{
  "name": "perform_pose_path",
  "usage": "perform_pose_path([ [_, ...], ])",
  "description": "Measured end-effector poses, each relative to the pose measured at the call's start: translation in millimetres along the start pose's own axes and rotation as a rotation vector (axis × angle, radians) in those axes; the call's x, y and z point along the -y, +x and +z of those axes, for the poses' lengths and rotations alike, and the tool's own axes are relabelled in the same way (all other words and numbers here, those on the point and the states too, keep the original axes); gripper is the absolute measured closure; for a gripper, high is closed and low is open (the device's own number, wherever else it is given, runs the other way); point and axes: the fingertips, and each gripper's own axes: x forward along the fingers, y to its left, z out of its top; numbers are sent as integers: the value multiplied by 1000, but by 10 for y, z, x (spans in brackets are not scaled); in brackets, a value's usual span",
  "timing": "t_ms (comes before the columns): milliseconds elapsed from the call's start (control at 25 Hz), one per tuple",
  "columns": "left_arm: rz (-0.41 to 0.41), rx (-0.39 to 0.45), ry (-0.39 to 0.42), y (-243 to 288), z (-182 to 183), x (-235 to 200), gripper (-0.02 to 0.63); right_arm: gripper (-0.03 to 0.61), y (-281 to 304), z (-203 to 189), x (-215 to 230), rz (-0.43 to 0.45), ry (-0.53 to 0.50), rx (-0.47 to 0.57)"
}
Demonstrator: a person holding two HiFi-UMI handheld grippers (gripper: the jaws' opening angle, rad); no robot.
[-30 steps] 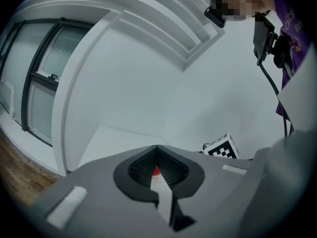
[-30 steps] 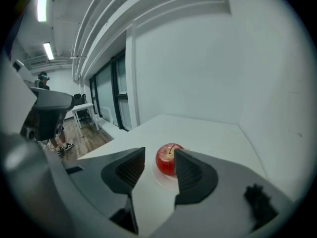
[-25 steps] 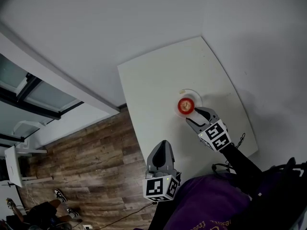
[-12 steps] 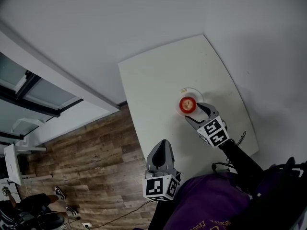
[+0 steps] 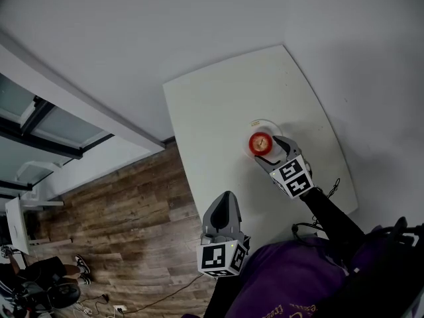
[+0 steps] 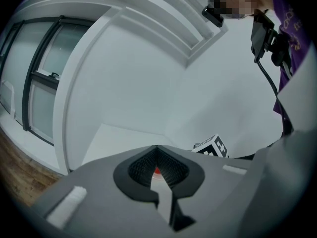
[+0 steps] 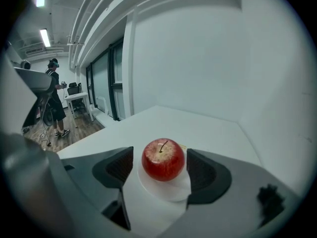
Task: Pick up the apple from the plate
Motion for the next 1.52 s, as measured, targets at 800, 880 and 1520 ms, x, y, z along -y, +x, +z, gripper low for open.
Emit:
perform_pose_path([
  [800, 14, -23, 2, -46, -34, -58, 606, 238, 158, -51, 21, 8, -6, -55],
  [880, 12, -24, 4, -42, -34, -54, 606, 238, 167, -59, 25, 8, -4, -56],
  [1520, 14, -31, 9, -43, 1, -58, 606, 239, 217, -85, 37, 18, 17, -79],
])
